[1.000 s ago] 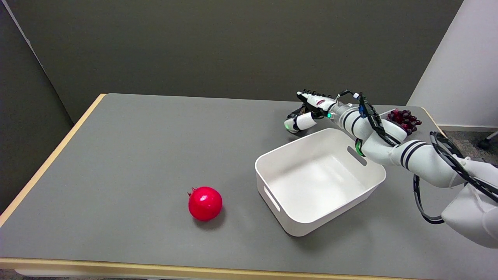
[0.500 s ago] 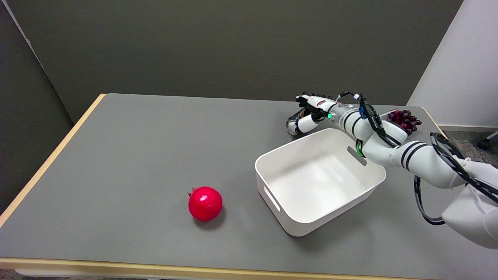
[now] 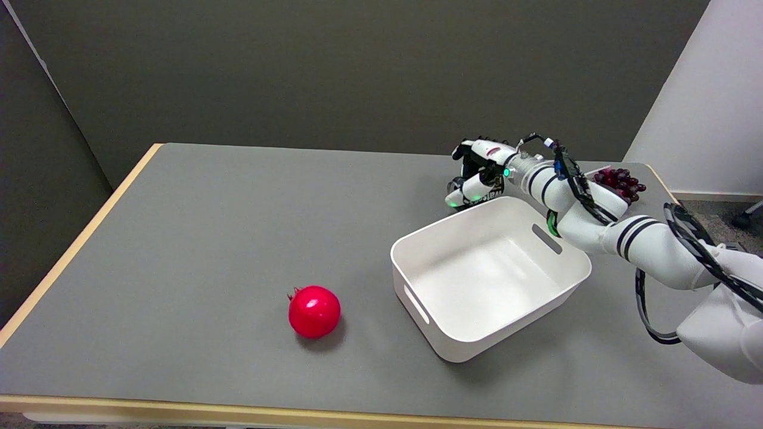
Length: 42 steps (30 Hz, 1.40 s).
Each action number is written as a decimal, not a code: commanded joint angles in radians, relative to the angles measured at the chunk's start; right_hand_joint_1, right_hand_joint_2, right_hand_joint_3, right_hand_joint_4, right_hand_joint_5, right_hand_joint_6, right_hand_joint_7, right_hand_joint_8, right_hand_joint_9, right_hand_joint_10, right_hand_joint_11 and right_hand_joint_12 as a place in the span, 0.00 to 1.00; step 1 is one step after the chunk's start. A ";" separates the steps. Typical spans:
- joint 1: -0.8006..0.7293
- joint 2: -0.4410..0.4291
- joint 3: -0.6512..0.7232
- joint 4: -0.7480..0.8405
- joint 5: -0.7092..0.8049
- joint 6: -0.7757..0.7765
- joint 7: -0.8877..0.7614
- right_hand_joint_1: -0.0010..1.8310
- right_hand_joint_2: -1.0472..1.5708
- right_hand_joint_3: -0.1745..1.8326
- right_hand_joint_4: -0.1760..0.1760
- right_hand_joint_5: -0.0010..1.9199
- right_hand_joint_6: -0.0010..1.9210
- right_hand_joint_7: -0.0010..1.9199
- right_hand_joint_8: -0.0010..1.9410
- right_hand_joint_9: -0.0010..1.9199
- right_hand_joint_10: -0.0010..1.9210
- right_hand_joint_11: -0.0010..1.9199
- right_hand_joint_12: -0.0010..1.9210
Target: Pick up the black can.
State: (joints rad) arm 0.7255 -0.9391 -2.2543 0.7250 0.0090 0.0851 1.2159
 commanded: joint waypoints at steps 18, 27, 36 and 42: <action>-0.141 0.086 0.347 0.475 -0.197 0.081 0.001 0.71 0.81 0.28 0.09 0.11 0.40 0.37 0.77 0.32 0.64 0.10 0.71; -0.487 0.137 0.715 0.876 -0.263 0.083 0.001 0.71 0.78 0.37 0.23 0.18 0.51 0.37 0.82 0.37 0.63 0.16 0.68; -0.864 0.054 1.007 1.087 -0.271 0.225 0.000 0.73 0.75 0.39 0.28 0.19 0.55 0.41 0.76 0.37 0.68 0.15 0.76; -0.983 0.007 1.051 1.082 -0.103 0.299 -0.075 0.73 0.74 0.42 0.16 0.21 0.55 0.42 0.77 0.38 0.69 0.18 0.79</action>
State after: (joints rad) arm 0.2341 -0.8528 -1.5910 1.5113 -0.2325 0.1867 1.2168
